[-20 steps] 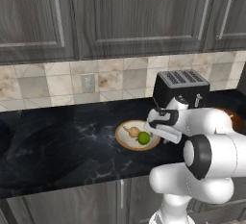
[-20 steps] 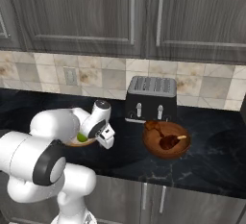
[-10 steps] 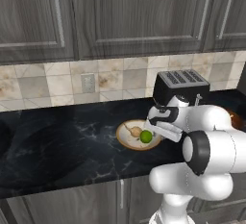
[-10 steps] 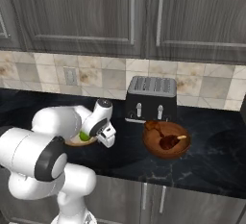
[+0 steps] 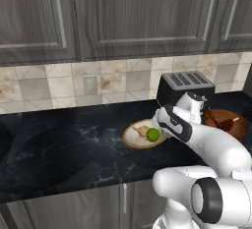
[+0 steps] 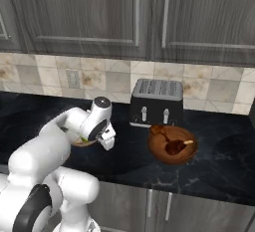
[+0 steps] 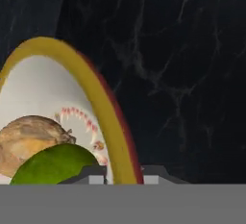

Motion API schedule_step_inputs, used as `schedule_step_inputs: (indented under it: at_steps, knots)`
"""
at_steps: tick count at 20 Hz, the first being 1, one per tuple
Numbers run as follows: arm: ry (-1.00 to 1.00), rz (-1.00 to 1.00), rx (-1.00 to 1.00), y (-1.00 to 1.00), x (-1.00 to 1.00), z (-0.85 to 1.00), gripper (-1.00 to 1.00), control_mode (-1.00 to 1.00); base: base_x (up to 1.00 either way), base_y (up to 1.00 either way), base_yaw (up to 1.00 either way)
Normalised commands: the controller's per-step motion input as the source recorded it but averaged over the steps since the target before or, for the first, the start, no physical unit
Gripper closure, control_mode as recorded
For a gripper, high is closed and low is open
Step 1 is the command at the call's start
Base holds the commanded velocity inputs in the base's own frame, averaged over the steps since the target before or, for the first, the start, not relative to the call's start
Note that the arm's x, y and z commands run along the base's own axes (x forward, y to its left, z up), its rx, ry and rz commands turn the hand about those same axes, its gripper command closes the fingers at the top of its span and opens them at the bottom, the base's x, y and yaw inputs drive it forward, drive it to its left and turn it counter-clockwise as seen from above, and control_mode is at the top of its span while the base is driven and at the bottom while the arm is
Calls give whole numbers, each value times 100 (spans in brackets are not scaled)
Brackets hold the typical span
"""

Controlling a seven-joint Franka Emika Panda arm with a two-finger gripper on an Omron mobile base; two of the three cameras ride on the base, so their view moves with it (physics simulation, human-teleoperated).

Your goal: Place the bowl with the onion and lime on the second highest shelf of the fridge. Place the bowl with the steak and chicken drumstick on the top shelf of the fridge.

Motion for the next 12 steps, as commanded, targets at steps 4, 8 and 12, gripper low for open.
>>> schedule_step_inputs:
  at_steps: [4, 8, 12]
  knots:
    - [0, -21, 5, 0, -77, 84, 100, -100, 0, 0, 0]
    - [0, -22, 9, 0, -82, 91, 100, -100, 0, 0, 0]
    - [-1, -27, 14, 0, -98, 94, 100, -100, 0, 0, 0]
